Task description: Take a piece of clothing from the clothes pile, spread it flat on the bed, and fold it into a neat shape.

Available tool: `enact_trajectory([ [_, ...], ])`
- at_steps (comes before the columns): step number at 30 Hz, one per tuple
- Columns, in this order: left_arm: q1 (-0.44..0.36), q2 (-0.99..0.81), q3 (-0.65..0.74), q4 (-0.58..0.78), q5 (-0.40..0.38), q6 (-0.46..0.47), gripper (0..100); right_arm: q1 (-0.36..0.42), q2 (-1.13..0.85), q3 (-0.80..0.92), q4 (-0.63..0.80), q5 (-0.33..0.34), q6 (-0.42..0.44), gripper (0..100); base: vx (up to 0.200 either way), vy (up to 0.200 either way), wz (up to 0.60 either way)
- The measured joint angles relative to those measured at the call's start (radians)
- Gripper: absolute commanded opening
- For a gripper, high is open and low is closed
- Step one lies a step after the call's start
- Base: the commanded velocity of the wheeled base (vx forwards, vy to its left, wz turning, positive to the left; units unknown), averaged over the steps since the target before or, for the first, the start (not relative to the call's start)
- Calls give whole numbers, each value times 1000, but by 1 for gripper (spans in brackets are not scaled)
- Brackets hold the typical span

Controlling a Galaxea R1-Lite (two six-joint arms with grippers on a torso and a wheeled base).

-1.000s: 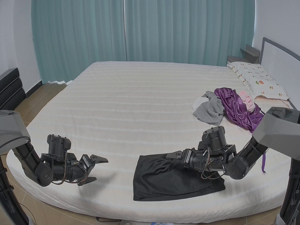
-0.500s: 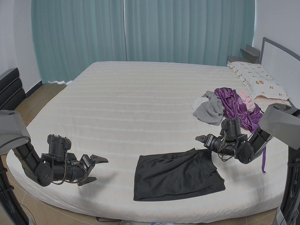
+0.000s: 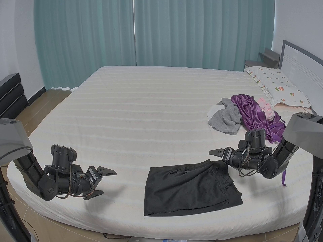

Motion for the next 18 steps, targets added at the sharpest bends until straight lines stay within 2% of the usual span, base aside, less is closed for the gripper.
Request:
enact_trajectory([
  [5, 0, 0, -1, 0, 0, 1, 100, 4, 13, 1, 3, 18, -2, 100, 0, 0, 0],
  [6, 0, 0, -1, 0, 0, 1, 100, 6, 20, -1, 3, 18, -3, 0, 0, 0, 0],
  [18, 0, 0, -1, 0, 0, 1, 100, 1, 84, -34, 5, 9, -18, 0, 0, 0, 0],
])
